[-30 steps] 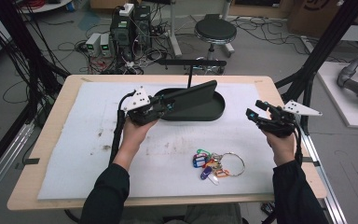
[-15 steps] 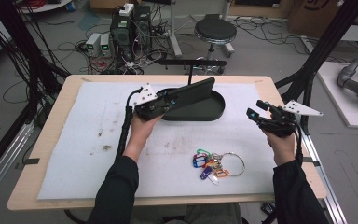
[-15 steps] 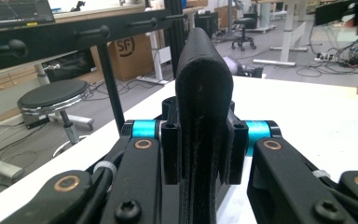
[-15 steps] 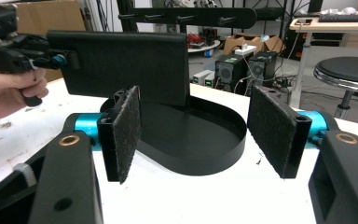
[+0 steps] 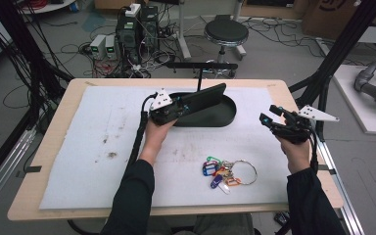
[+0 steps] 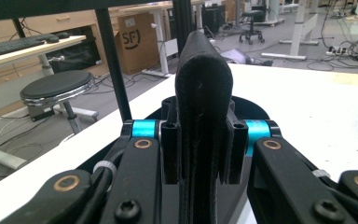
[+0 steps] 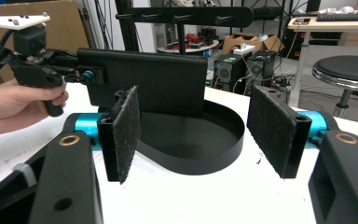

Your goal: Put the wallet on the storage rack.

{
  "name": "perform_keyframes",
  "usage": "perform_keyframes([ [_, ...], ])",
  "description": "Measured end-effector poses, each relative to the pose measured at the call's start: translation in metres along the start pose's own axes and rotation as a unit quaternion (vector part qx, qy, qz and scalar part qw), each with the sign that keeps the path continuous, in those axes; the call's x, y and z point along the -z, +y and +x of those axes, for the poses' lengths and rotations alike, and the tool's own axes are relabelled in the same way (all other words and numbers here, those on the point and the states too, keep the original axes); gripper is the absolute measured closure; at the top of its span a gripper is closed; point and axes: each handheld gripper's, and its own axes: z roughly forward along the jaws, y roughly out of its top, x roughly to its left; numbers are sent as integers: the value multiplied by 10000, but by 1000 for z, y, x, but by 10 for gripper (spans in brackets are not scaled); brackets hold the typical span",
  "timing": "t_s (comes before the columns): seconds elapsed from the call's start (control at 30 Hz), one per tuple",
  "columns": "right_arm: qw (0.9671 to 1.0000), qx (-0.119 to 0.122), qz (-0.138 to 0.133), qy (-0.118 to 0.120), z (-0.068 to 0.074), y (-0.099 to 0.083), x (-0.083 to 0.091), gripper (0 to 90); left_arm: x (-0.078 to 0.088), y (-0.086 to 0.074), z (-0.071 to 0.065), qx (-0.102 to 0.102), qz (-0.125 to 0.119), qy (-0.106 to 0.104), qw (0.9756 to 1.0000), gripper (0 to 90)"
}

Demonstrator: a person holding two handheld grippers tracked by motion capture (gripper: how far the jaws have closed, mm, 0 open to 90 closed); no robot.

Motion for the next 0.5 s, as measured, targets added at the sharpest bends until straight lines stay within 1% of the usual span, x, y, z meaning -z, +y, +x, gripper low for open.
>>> perform_keyframes([
  [0.07,10000,-3,-2,-2,0,0,0,360,-2,-3,1,38,-5,56,10000,742],
  [0.2,10000,-5,13,3,0,0,0,360,-6,-9,3,188,19,152,9997,742],
  [0.3,10000,-3,20,29,0,-1,-1,360,-9,-13,3,138,88,277,9995,742],
  [0.43,10000,3,30,43,1,-1,-2,361,-13,-18,4,191,32,283,9994,742],
  [0.5,10000,2,31,47,1,-1,-2,361,-13,-19,5,215,55,335,9992,742],
])
